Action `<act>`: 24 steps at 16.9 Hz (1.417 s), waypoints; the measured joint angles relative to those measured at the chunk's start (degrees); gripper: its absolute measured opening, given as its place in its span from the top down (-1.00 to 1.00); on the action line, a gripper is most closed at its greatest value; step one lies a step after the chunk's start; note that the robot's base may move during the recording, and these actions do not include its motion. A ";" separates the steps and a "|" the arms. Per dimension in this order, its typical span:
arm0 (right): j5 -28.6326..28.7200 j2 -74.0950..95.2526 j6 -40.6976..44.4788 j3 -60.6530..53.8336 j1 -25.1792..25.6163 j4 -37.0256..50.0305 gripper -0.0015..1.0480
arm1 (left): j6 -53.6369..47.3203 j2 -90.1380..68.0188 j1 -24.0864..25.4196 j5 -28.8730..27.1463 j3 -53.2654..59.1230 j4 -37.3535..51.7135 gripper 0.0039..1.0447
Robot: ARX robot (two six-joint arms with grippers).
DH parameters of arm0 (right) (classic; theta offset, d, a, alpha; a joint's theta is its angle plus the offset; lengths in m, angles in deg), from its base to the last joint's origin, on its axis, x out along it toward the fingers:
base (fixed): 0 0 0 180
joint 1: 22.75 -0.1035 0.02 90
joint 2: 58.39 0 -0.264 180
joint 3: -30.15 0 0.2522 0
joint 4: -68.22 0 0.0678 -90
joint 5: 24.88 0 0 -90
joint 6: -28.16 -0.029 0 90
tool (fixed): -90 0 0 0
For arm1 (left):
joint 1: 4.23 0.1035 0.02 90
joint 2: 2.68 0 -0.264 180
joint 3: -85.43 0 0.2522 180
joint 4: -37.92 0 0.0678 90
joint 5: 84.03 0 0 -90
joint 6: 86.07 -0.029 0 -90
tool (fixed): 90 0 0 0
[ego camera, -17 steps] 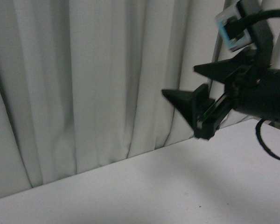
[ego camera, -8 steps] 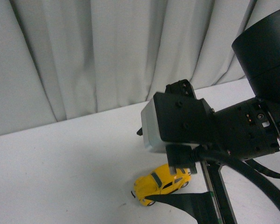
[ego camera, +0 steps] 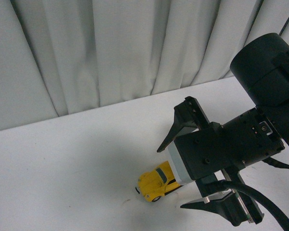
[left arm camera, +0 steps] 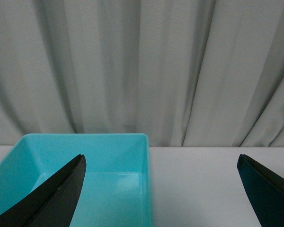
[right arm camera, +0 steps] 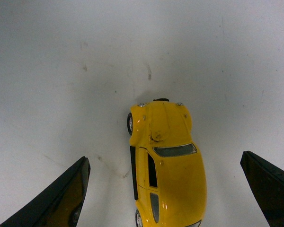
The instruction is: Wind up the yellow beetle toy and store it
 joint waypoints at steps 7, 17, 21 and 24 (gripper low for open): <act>-1.90 7.98 8.55 4.94 0.79 -2.58 -0.87 | -0.02 0.00 0.00 0.00 0.00 0.00 -0.88; -2.49 13.16 8.98 15.61 0.90 -15.76 -0.87 | -0.02 0.00 0.00 0.02 0.00 -0.02 -0.88; -3.39 14.08 9.14 17.86 -1.40 -18.49 -0.87 | 0.00 0.00 0.00 -0.02 0.00 0.00 -0.88; -4.42 14.34 9.14 18.12 -2.86 -20.17 -0.80 | -0.02 0.00 0.00 0.00 0.00 0.00 -0.88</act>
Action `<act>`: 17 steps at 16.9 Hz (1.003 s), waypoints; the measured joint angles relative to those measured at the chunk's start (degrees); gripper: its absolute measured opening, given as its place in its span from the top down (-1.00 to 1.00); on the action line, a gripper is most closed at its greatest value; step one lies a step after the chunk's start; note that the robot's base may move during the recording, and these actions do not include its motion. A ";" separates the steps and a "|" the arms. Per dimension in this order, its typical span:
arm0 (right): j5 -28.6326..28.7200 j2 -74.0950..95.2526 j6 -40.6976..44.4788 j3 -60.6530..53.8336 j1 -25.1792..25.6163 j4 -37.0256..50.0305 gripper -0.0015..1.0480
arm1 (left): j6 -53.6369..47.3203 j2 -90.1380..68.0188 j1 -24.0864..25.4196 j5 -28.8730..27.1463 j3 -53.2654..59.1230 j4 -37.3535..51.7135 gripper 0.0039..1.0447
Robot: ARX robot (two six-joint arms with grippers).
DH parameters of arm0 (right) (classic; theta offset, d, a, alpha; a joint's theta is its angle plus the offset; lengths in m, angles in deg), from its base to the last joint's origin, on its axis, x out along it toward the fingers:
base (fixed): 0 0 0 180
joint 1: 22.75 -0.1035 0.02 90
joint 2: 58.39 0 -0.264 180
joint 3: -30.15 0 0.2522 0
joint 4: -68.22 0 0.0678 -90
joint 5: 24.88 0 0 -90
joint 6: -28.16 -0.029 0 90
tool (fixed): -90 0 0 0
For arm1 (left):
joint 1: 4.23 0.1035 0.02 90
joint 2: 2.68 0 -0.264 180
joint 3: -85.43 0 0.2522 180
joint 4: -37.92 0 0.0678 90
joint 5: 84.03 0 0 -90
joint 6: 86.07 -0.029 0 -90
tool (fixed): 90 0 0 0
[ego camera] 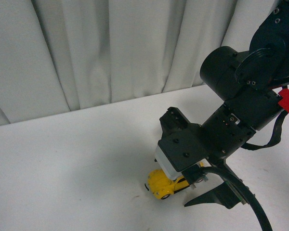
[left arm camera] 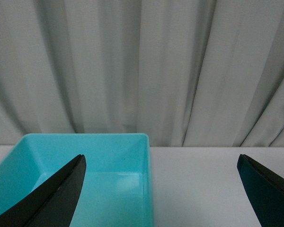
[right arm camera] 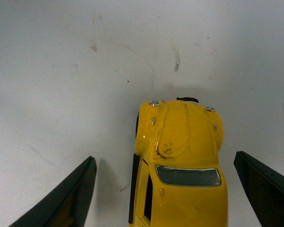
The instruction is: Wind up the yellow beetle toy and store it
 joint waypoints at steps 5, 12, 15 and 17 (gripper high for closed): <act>-1.88 0.00 -0.02 0.20 0.11 -0.94 0.13 | 0.00 0.00 0.00 0.00 0.00 0.00 -0.88; -1.57 0.61 -4.39 -0.02 0.76 1.03 0.19 | 0.00 0.00 0.00 0.00 0.00 0.00 -0.88; 0.33 1.88 -4.57 0.20 2.12 1.49 0.19 | 0.02 0.00 0.00 0.00 0.00 0.00 -0.88; 0.61 2.21 -4.55 0.33 2.43 1.49 0.20 | 0.02 0.00 0.00 0.02 0.00 0.00 -0.88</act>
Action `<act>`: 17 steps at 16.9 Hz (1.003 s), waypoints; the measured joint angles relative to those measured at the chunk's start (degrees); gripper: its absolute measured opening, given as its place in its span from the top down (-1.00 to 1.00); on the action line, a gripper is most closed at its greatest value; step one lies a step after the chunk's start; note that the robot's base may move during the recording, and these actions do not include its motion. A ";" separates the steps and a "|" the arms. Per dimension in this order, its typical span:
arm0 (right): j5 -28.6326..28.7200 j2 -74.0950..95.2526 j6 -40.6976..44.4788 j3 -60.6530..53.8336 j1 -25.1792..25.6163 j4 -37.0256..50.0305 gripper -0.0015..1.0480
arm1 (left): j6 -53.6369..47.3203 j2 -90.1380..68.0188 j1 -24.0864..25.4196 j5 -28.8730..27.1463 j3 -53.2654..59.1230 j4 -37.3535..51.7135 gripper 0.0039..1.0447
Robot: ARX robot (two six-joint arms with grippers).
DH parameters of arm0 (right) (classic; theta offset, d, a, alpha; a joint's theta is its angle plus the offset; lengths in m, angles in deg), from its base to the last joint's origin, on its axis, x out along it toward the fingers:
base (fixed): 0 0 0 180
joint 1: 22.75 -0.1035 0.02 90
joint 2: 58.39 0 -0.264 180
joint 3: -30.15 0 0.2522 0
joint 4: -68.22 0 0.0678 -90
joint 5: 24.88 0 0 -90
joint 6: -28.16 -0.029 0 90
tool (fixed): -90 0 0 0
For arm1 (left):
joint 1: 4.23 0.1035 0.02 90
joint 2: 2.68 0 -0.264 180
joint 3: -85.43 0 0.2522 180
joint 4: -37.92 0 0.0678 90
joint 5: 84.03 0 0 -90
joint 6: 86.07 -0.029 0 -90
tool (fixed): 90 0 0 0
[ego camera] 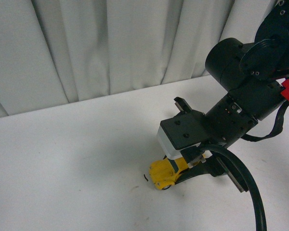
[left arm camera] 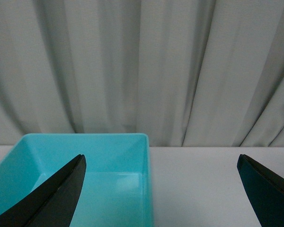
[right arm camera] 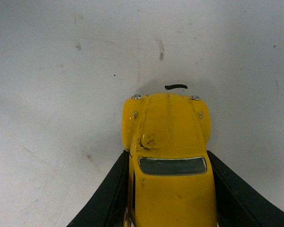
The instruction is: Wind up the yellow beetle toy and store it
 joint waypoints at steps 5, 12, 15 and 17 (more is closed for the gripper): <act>0.17 0.02 0.09 -0.20 0.63 0.24 0.20 | -0.02 0.00 0.00 -0.02 -0.02 0.00 -0.88; 1.49 -1.18 3.65 -3.89 6.14 1.99 0.20 | 0.00 0.00 0.00 0.00 0.00 0.00 -0.88; 2.32 -1.57 4.02 -5.44 10.14 1.79 0.20 | 0.00 0.00 0.00 0.00 0.00 0.00 -0.88; 2.97 -1.75 4.35 -6.49 14.05 0.22 0.20 | -0.02 0.00 0.00 0.00 0.00 0.00 -0.88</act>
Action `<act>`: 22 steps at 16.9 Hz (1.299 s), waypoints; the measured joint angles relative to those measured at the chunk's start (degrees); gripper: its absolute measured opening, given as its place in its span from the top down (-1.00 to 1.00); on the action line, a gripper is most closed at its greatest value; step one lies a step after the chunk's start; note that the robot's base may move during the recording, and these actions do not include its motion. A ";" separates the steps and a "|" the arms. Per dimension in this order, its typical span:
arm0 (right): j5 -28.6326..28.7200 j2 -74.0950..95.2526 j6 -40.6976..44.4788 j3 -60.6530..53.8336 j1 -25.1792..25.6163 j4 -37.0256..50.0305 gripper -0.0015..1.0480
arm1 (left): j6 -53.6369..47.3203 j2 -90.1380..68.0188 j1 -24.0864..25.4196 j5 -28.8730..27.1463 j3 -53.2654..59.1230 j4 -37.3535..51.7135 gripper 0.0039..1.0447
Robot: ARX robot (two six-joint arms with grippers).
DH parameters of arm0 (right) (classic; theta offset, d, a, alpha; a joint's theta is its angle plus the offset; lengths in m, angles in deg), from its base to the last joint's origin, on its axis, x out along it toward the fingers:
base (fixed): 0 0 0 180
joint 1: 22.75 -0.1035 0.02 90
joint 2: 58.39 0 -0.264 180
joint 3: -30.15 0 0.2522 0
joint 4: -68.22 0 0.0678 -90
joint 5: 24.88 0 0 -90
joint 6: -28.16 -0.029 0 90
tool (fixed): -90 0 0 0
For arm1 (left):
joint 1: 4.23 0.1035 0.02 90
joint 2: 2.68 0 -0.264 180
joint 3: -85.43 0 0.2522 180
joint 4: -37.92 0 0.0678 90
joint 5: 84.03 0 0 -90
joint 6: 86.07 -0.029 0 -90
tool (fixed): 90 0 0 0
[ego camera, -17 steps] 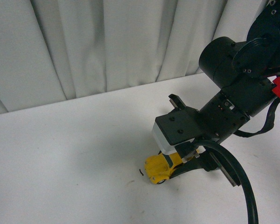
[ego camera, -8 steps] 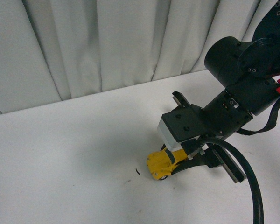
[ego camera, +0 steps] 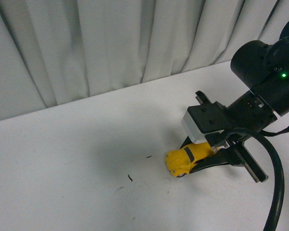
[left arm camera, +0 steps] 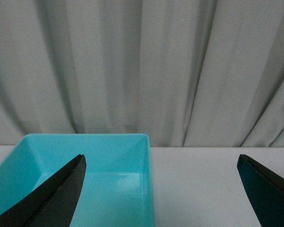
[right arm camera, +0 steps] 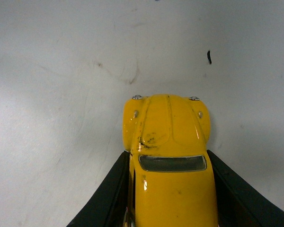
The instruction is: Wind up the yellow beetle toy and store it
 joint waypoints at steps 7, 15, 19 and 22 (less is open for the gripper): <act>0.00 -1.29 1.44 -3.08 11.39 -4.50 0.20 | 0.00 0.00 0.00 0.00 0.00 0.00 -0.88; -0.04 -1.64 2.21 -3.54 14.75 -5.27 0.20 | 0.00 0.00 0.00 0.00 0.00 -0.02 -0.88; -2.36 -1.75 1.44 -4.13 13.66 -4.72 -0.14 | 0.00 0.00 0.00 -0.02 0.00 -0.02 -0.88; -2.19 -1.64 1.95 -4.92 12.81 -4.26 -0.73 | 0.00 0.00 0.00 0.00 0.00 0.00 -0.88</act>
